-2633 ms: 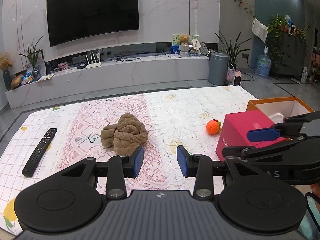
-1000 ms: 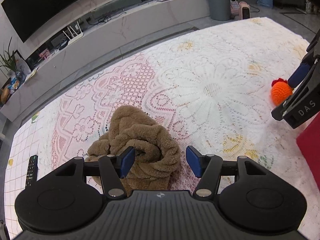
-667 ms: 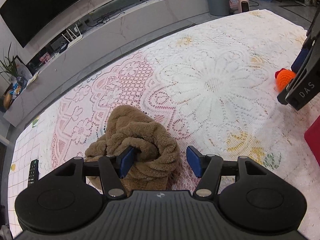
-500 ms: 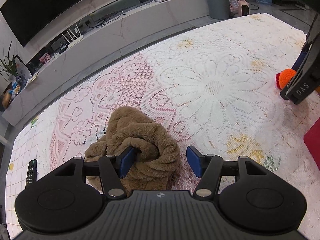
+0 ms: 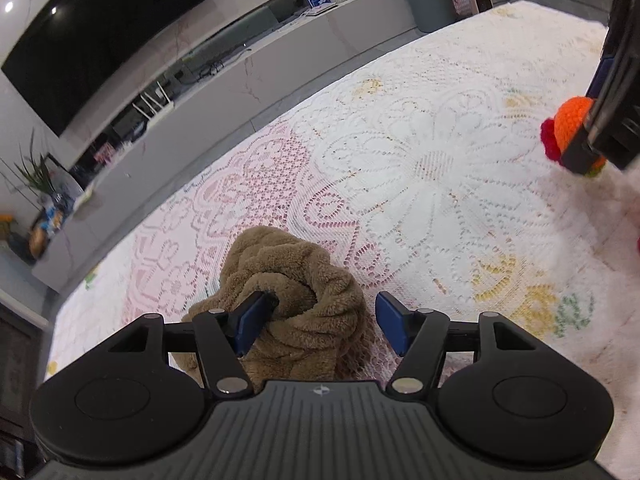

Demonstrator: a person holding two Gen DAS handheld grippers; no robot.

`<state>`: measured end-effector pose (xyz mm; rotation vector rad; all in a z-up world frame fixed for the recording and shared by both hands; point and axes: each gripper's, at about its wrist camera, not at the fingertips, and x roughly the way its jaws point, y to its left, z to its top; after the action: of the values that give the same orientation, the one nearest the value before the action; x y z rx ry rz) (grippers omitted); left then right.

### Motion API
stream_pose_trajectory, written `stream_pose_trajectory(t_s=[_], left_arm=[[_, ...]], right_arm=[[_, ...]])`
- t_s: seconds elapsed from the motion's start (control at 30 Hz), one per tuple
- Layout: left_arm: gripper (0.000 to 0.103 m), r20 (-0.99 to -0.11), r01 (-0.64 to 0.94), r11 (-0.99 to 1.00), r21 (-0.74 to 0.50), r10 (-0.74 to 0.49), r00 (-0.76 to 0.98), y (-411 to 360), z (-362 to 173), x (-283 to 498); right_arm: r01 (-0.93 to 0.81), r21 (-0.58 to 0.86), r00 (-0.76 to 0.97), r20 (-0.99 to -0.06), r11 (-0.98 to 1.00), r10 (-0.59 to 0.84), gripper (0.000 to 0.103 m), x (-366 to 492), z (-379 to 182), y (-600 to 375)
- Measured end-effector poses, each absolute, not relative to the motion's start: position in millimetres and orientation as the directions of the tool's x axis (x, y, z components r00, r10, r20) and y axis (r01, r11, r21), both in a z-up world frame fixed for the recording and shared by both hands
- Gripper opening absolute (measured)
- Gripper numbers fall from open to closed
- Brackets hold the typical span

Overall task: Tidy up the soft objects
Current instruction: 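Grasp the brown towel bundle with the left tool while the right tool grasps the orange ball, then lift the towel bundle and orange ball and carry them over the box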

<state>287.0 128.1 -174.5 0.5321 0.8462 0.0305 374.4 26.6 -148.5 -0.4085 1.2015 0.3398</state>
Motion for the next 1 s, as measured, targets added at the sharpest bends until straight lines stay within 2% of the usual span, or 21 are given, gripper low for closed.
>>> stream_pose_trajectory(t_s=[0.03,0.07,0.13,0.23,0.37,0.63,1.0], left_arm=[[0.072,-0.699,0.182,0.864,0.469,0.238,0.674,127.3,-176.4,286.7],[0.063,-0.697,0.182,0.861,0.476,0.243,0.675,127.2,-178.0,286.4],[0.054,-0.686,0.169,0.860,0.481,0.249,0.683,129.5,-179.2,284.9],[0.034,-0.687,0.153,0.887,0.436,0.218,0.693,135.9,-176.6,282.2],[0.021,-0.673,0.130,0.909,0.396,0.191,0.715,143.8,-170.6,275.3],[0.019,-0.615,0.095,0.920,0.379,0.174,0.769,150.4,-136.8,242.2],[0.019,-0.613,0.060,0.952,0.301,0.144,0.777,147.2,-85.6,179.5]], right_arm=[[-0.477,-0.113,0.323,-0.945,0.871,0.054,0.040,369.3,-148.3,31.7],[-0.493,-0.101,0.316,-0.946,0.864,0.070,0.040,364.6,-148.4,36.5],[-0.510,-0.077,0.301,-0.949,0.857,0.094,0.040,356.2,-150.9,43.2],[-0.523,-0.046,0.282,-0.952,0.851,0.122,0.040,349.5,-155.3,48.8],[-0.523,-0.023,0.270,-0.953,0.852,0.140,0.040,344.7,-159.4,50.7],[-0.517,0.030,0.273,-0.941,0.856,0.198,0.040,328.5,-148.1,46.0],[-0.548,0.101,0.309,-0.898,0.830,0.314,0.040,273.2,-123.4,44.3]])
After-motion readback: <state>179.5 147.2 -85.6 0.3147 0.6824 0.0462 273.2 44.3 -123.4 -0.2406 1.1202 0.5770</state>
